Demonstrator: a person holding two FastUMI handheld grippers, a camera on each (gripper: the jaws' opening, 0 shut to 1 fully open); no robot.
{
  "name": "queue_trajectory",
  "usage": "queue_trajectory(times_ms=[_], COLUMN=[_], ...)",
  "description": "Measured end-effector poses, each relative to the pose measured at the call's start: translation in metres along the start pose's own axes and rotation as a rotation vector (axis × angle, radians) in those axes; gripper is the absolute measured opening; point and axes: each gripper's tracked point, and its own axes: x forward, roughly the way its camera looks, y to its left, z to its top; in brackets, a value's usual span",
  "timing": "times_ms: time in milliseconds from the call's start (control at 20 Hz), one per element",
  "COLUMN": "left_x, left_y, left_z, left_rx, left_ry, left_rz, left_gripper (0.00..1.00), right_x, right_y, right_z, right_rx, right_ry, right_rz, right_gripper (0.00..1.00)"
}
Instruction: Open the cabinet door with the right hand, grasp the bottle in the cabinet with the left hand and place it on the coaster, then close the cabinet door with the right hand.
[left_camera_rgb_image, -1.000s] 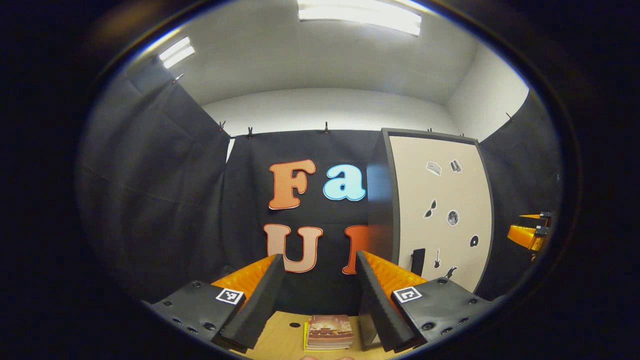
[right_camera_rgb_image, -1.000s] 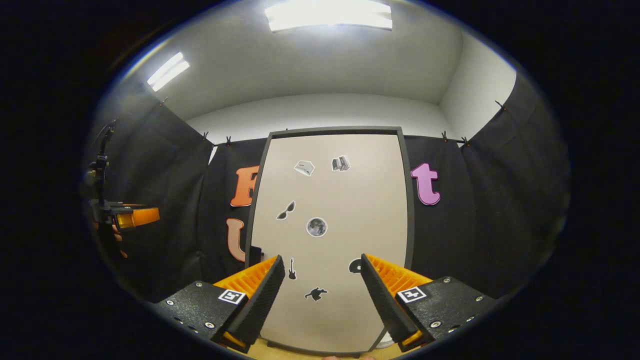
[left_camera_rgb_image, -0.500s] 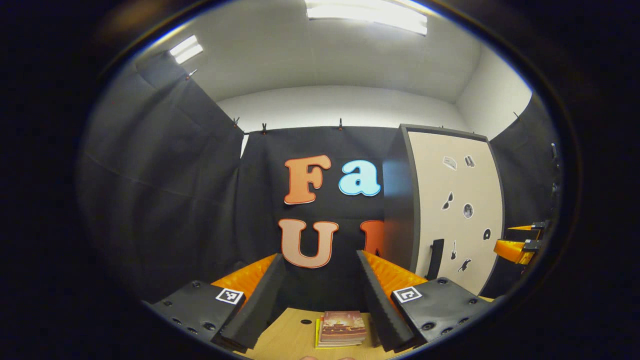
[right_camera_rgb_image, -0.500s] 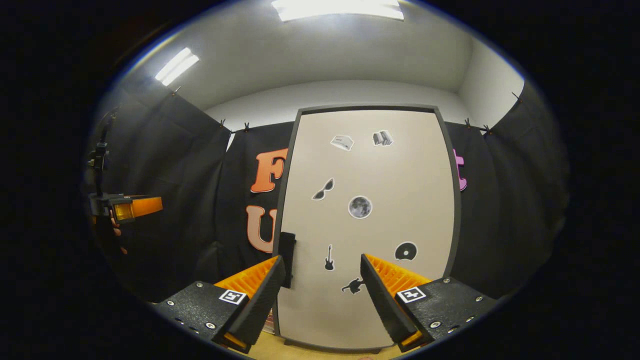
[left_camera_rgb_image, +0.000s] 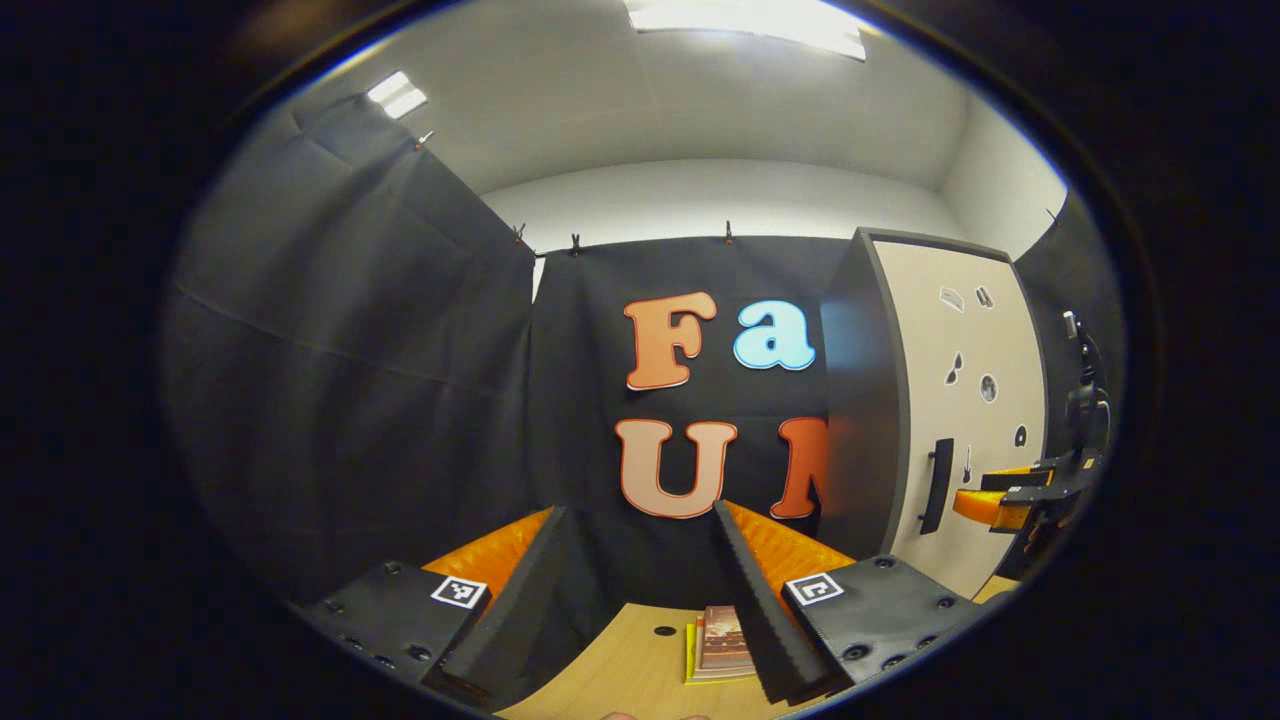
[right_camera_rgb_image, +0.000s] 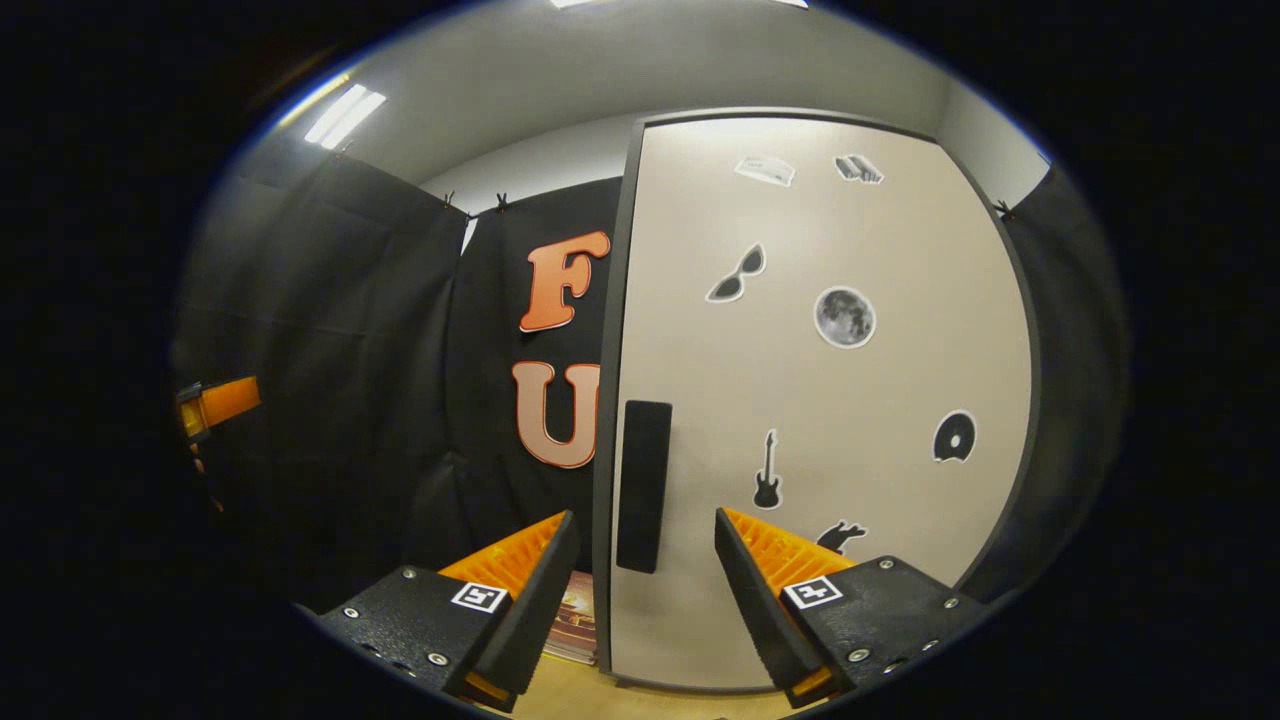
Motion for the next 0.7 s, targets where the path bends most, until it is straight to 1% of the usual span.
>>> queue_trajectory(times_ms=[100,200,250,300,400,450,500,550,600,650,700], left_x=[-0.002,-0.005,-0.007,-0.009,-0.015,-0.019,-0.022,-0.026,-0.029,-0.032,-0.036], left_y=[0.018,0.035,0.042,0.047,0.058,0.065,0.071,0.076,0.08,0.083,0.086], left_z=[-0.007,-0.009,-0.012,-0.013,-0.018,-0.018,-0.019,-0.022,-0.024,-0.029,-0.031], left_rx=[0.006,0.02,0.026,0.027,0.028,0.026,0.026,0.021,0.016,0.014,0.015], left_ry=[0.011,0.014,0.017,0.021,0.034,0.036,0.041,0.045,0.055,0.068,0.078], left_rz=[0.021,0.05,0.06,0.067,0.081,0.091,0.098,0.109,0.116,0.122,0.129], left_gripper=[0.93,0.93,0.96,0.93,0.93,0.93,0.93,0.93,0.96,0.93,0.93], right_x=[0.016,0.031,0.038,0.044,0.054,0.059,0.059,0.06,0.062,0.064,0.062], right_y=[-0.001,-0.005,-0.006,-0.007,-0.009,-0.012,-0.01,-0.008,-0.007,-0.005,-0.004], right_z=[-0.004,-0.003,-0.003,-0.003,-0.003,-0.004,-0.004,-0.003,-0.002,-0.005,-0.005], right_rx=[0.001,0.004,0.001,0.004,0.01,0.011,0.021,0.021,0.019,0.017,0.019], right_ry=[0.008,0.007,0.014,0.021,0.031,0.034,0.036,0.036,0.037,0.054,0.058], right_rz=[-0.028,-0.062,-0.078,-0.094,-0.124,-0.147,-0.156,-0.165,-0.176,-0.178,-0.191], right_gripper=[0.83,0.8,0.76,0.75,0.7,0.66,0.64,0.6,0.57,0.49,0.45])
